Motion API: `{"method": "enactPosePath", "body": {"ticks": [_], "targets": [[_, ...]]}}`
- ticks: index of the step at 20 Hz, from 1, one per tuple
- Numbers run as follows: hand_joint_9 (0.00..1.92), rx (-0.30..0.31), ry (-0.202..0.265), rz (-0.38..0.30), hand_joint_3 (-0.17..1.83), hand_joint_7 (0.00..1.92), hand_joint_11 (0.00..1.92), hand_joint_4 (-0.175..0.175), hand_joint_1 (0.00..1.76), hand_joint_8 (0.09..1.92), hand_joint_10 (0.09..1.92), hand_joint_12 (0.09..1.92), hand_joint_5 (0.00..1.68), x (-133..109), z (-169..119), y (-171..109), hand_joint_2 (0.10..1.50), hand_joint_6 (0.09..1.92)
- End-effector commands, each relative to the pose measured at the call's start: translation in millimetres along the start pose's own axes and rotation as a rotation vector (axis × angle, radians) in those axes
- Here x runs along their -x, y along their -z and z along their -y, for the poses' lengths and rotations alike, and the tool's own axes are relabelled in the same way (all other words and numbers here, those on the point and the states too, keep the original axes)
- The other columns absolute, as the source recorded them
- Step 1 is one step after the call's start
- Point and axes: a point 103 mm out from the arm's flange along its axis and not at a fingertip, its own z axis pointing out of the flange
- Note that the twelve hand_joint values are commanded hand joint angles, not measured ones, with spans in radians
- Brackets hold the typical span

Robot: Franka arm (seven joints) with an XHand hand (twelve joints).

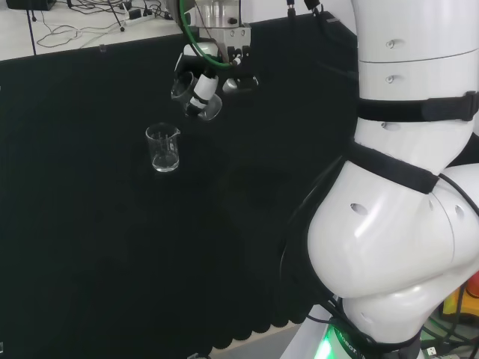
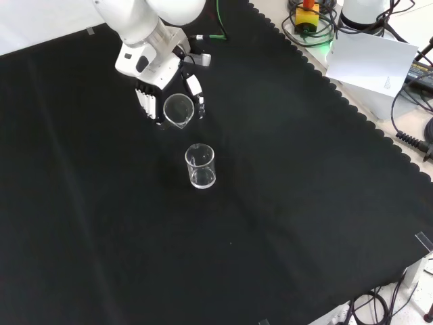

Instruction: Place the beaker back on the table.

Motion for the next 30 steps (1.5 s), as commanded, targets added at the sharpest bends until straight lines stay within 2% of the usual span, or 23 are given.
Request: {"method": "enactPosePath", "body": {"ticks": [1,6,11,16,20,22,24,30], "targets": [[1.28,0.039,0.008,-0.027,0.55,1.10,1.19,-0.175,1.41,0.94,0.69,0.74,1.13,9.4,1.6,-3.1,0.73,0.83],[1.28,0.085,0.000,-0.067,0.55,1.10,1.19,-0.175,1.41,0.94,0.69,0.74,1.13,17.7,-1.0,-9.2,0.73,0.83],[1.28,0.124,0.003,-0.142,0.55,1.10,1.19,-0.175,1.41,0.94,0.68,0.74,1.13,27.9,-6.4,-24.1,0.74,0.83],[1.28,0.152,-0.002,-0.200,0.54,1.10,1.19,-0.175,1.41,0.94,0.68,0.74,1.14,39.1,-12.5,-35.5,0.74,0.83],[1.28,0.151,0.006,-0.247,0.54,1.10,1.20,-0.175,1.41,0.94,0.68,0.74,1.14,46.2,-17.8,-43.5,0.74,0.83],[1.37,0.154,0.004,-0.264,0.72,1.20,1.20,-0.175,1.43,0.90,0.61,0.75,1.12,50.5,-20.1,-49.1,0.62,0.84],[1.41,0.165,0.010,-0.277,0.80,1.25,1.21,-0.175,1.43,0.88,0.57,0.75,1.12,53.8,-22.4,-53.8,0.57,0.85],[1.43,0.174,0.028,-0.316,0.83,1.26,1.21,-0.175,1.44,0.87,0.56,0.74,1.12,59.4,-31.3,-65.4,0.55,0.86]]}}
